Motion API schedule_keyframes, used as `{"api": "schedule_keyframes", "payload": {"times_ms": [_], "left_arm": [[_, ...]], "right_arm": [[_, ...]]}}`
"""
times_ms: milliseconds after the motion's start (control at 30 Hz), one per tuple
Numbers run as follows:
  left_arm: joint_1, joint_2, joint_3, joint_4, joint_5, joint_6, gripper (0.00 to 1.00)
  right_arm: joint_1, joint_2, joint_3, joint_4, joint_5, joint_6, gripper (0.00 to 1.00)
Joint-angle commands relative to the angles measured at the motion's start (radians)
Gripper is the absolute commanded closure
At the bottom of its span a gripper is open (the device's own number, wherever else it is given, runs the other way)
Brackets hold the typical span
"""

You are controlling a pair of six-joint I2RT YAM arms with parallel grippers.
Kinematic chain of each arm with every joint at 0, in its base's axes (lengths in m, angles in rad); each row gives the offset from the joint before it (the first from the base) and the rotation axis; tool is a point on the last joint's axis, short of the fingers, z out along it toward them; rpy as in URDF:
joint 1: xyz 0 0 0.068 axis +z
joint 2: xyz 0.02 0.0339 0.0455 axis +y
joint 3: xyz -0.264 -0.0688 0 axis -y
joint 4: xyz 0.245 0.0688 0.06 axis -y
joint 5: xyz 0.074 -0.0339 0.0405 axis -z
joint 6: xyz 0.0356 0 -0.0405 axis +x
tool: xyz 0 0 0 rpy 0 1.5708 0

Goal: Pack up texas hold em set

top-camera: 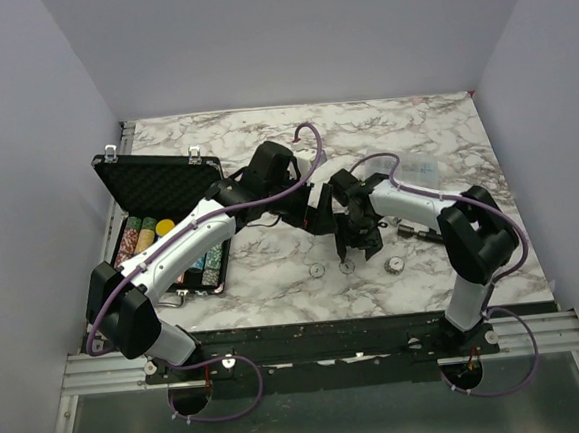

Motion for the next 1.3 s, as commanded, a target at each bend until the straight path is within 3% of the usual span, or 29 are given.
{"api": "schedule_keyframes", "payload": {"times_ms": [0, 567, 900, 1133, 1267], "left_arm": [[-0.003, -0.012, -0.002, -0.006, -0.026, 0.01, 0.02], [0.006, -0.003, 0.0, -0.007, -0.024, 0.012, 0.02], [0.006, -0.008, -0.002, -0.006, -0.025, 0.01, 0.02], [0.006, -0.012, -0.003, -0.006, -0.023, 0.01, 0.02], [0.006, -0.012, -0.003, -0.005, -0.024, 0.01, 0.02]], "right_arm": [[0.008, 0.053, 0.033, 0.05, -0.054, 0.014, 0.34], [0.083, 0.098, 0.037, -0.032, 0.0, 0.024, 0.34], [0.103, 0.155, 0.061, -0.02, 0.057, 0.042, 0.41], [0.108, 0.166, 0.055, -0.005, 0.087, 0.066, 0.51], [0.105, 0.138, 0.04, 0.016, 0.08, 0.078, 0.68]]}}
